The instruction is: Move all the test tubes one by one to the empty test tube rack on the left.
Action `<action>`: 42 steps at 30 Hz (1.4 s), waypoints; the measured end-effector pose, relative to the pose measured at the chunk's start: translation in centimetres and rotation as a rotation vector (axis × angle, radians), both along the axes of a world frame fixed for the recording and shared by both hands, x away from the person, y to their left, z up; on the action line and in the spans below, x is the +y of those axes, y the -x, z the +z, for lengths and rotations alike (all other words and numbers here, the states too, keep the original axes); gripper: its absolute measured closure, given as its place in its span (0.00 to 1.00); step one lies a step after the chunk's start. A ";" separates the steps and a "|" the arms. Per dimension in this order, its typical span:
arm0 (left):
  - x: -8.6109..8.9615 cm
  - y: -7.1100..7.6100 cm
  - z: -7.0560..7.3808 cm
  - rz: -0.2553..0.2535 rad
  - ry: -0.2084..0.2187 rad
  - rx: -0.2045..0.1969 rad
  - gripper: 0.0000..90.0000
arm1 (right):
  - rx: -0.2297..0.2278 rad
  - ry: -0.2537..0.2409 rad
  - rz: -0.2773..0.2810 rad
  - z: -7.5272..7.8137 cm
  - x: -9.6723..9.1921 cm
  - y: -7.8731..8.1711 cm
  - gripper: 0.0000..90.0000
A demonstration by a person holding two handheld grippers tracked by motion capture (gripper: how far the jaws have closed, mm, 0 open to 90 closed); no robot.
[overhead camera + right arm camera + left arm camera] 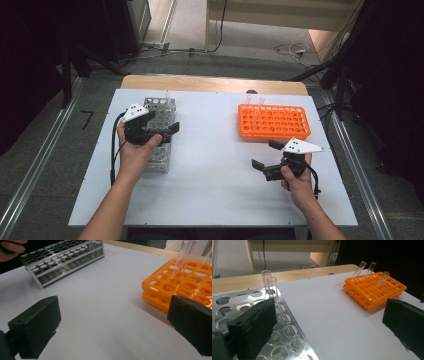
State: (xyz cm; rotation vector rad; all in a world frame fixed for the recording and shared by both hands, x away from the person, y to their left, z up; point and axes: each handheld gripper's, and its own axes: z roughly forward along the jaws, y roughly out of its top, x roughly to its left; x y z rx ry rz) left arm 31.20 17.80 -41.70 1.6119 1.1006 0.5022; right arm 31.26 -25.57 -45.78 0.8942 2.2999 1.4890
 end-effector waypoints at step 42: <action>-1.8 7.1 -2.5 -0.099 0.023 -0.020 0.00 | 0.011 0.073 -0.341 -2.1 3.7 -9.9 0.67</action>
